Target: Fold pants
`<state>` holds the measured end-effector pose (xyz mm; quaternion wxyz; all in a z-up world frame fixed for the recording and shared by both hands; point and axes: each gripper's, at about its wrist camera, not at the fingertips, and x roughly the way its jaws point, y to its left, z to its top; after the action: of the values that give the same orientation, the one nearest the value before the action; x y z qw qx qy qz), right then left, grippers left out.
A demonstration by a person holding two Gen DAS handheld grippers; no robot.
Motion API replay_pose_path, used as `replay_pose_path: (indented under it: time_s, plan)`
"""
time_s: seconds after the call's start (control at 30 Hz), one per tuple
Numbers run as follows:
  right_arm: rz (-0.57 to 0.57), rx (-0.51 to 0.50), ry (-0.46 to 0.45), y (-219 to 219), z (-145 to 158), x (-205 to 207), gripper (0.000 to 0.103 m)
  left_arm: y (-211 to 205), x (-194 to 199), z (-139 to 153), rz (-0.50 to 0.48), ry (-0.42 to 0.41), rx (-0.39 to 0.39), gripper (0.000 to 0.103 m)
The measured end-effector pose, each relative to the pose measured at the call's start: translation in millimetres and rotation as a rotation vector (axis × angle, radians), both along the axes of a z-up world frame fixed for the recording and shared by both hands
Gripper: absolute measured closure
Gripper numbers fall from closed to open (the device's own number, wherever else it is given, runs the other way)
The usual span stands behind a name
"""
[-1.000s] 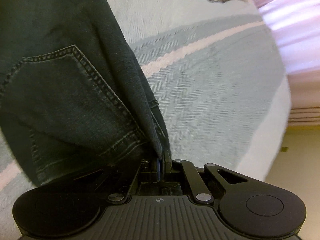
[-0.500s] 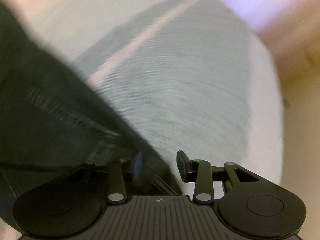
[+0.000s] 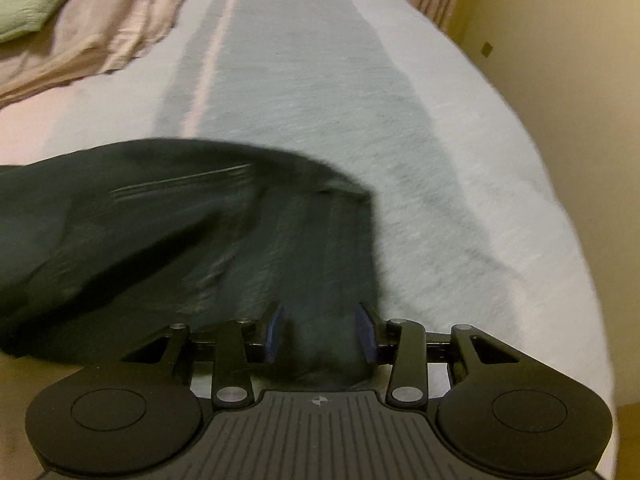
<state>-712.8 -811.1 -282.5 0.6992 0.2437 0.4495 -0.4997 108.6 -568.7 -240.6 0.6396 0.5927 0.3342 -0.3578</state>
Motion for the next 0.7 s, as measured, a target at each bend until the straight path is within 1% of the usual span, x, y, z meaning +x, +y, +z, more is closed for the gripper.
replay_pose_path:
  time_s: [0.07, 0.13, 0.17, 0.27, 0.3, 0.37, 0.43, 0.5, 0.6, 0.63, 0.7]
  plan:
    - [0.034, 0.005, -0.014, 14, -5, 20, 0.066, 16, -6, 9, 0.000, 0.017, -0.017, 0.074]
    - [0.087, 0.005, -0.026, 29, -5, 45, 0.066, 32, -9, 14, 0.006, 0.032, -0.030, 0.071]
    - [0.116, 0.004, -0.035, 34, -5, 60, 0.065, 41, -7, 15, 0.012, 0.037, -0.036, 0.071]
    - [0.208, 0.005, -0.053, 48, -9, 109, 0.065, 67, 0, 17, 0.039, 0.060, -0.056, 0.070]
    - [0.248, 0.014, -0.058, 53, -8, 126, 0.065, 74, 5, 17, 0.051, 0.077, -0.071, 0.069]
    - [0.323, -0.001, -0.049, 63, -8, 166, 0.065, 90, 15, 18, 0.080, 0.109, -0.097, 0.066]
    - [0.373, -0.012, -0.044, 71, -6, 204, 0.065, 104, 27, 16, 0.106, 0.158, -0.138, 0.066]
    - [0.398, -0.027, -0.054, 78, -3, 243, 0.064, 115, 41, 10, 0.127, 0.214, -0.180, 0.066]
    - [0.395, -0.039, -0.061, 93, -2, 299, 0.063, 128, 63, -10, 0.147, 0.314, -0.237, 0.066]
    - [0.390, -0.041, -0.065, 98, -3, 316, 0.061, 132, 72, -19, 0.159, 0.359, -0.256, 0.066]
    - [0.388, -0.035, -0.068, 111, -11, 353, 0.060, 139, 87, -35, 0.178, 0.443, -0.305, 0.066]
